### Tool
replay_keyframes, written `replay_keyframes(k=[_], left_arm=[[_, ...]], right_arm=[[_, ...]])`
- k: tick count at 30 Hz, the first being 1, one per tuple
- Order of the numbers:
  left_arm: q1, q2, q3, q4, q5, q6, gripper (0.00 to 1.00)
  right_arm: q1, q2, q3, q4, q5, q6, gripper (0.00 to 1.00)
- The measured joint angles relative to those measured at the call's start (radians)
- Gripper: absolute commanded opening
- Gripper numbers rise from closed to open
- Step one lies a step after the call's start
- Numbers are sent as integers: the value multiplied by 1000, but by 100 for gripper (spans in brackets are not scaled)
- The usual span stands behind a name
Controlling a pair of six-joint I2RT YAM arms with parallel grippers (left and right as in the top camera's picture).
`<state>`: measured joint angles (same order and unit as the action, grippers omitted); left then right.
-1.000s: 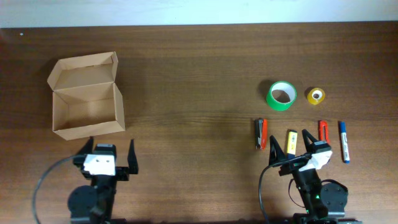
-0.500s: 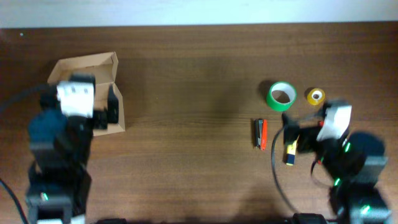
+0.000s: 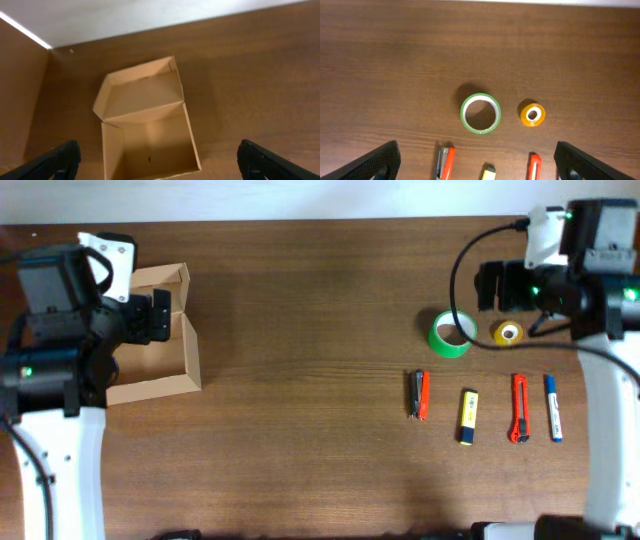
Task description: Pack container
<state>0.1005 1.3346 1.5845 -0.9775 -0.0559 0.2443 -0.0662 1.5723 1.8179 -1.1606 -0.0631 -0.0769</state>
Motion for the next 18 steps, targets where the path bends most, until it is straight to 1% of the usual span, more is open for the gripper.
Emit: replay_keyframes(k=[8, 16, 18], left_arm=[[0, 31, 0, 1, 44, 0, 100], [0, 44, 2, 44, 68, -1, 100], [2, 55, 5, 45, 59, -20, 99]], right_arm=[[-64, 100, 5, -72, -1, 74, 99], [-65, 185, 5, -78, -5, 88, 99], [-65, 198, 5, -78, -5, 92, 99]])
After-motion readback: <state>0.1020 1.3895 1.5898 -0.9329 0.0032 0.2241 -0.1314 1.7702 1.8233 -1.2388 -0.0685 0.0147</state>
